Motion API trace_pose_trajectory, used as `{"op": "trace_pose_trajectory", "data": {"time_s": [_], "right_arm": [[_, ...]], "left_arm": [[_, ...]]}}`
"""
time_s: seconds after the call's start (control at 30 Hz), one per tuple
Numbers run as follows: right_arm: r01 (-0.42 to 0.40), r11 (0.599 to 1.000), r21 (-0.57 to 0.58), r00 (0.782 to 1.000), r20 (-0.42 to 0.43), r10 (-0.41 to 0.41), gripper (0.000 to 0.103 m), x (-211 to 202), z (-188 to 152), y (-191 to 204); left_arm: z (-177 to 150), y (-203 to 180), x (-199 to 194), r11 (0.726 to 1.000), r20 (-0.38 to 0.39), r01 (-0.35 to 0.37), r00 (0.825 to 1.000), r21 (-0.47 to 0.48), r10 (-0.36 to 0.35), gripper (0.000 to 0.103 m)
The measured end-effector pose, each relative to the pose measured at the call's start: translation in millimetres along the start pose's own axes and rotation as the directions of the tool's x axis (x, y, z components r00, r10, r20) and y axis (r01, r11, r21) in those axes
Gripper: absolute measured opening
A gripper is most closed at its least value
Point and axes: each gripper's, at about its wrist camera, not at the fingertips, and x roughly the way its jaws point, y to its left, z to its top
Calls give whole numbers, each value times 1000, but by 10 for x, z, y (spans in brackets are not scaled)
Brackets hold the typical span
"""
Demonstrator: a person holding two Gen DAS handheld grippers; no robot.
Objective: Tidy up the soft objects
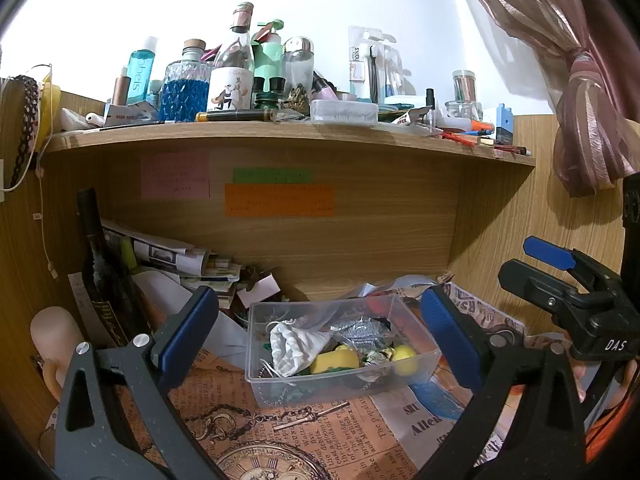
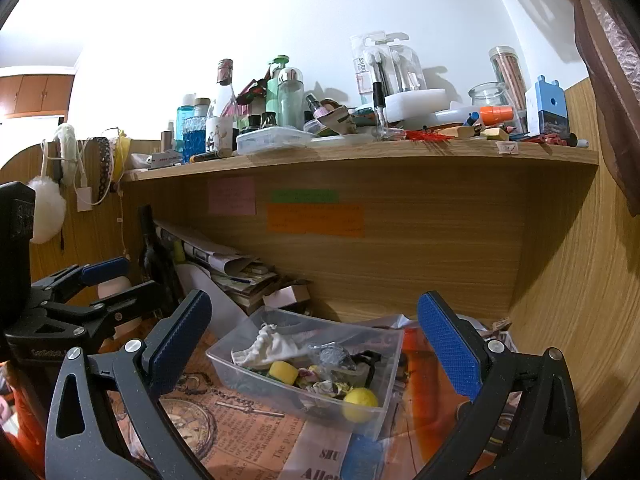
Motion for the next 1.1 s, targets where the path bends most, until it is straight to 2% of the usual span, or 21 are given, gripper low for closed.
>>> {"op": "trace_pose_trajectory", "data": {"time_s": [1.1], "right_arm": [[0, 1000, 3, 1000, -25, 0, 103, 79, -46, 31]], "left_arm": [[-36, 74, 58, 999, -30, 19, 999, -27, -20, 103]]}}
